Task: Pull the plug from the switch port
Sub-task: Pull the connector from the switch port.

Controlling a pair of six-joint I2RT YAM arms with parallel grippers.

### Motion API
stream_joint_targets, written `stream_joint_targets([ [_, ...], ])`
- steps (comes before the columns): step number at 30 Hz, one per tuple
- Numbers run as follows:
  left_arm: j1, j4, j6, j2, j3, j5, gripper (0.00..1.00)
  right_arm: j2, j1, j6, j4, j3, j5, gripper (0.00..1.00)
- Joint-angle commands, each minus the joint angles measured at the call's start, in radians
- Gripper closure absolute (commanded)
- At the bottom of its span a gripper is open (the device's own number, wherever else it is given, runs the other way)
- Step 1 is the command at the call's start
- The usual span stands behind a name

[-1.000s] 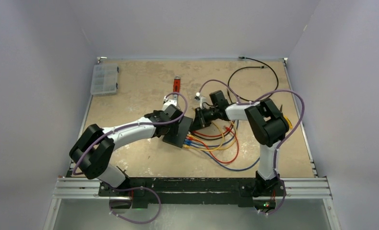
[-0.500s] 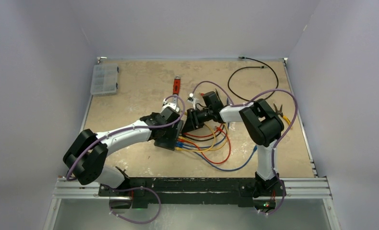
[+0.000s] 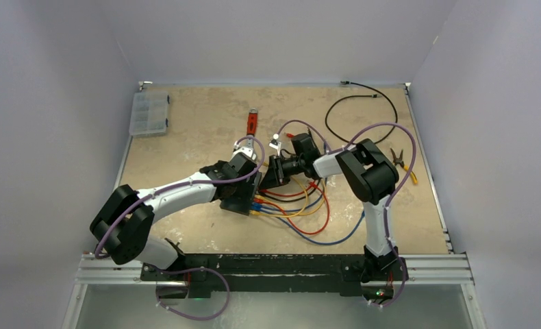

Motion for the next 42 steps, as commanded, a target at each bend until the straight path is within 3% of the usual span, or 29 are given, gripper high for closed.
stream_joint_targets([
  [1,0.000,0.032,0.018,-0.008,-0.006,0.001,0.22,0.041,-0.004,0.008,0.024,0.032,-0.014,0.67],
  [12,-0.001,0.049,0.037,0.002,-0.001,0.024,0.24,0.087,-0.004,0.000,0.025,0.053,-0.016,0.67],
  [16,-0.002,0.053,0.052,0.001,0.000,0.033,0.25,0.110,-0.002,-0.002,0.022,0.066,-0.012,0.78],
  [21,-0.007,0.079,0.082,0.001,-0.007,0.085,0.23,0.124,-0.002,-0.010,0.021,0.064,-0.015,1.00],
  [33,-0.027,0.160,0.120,0.009,-0.028,0.210,0.17,0.121,-0.003,-0.023,0.018,0.045,-0.006,1.00],
  [42,-0.030,0.105,0.077,0.062,-0.036,0.083,0.23,0.103,-0.003,-0.033,0.008,0.036,-0.010,1.00],
])
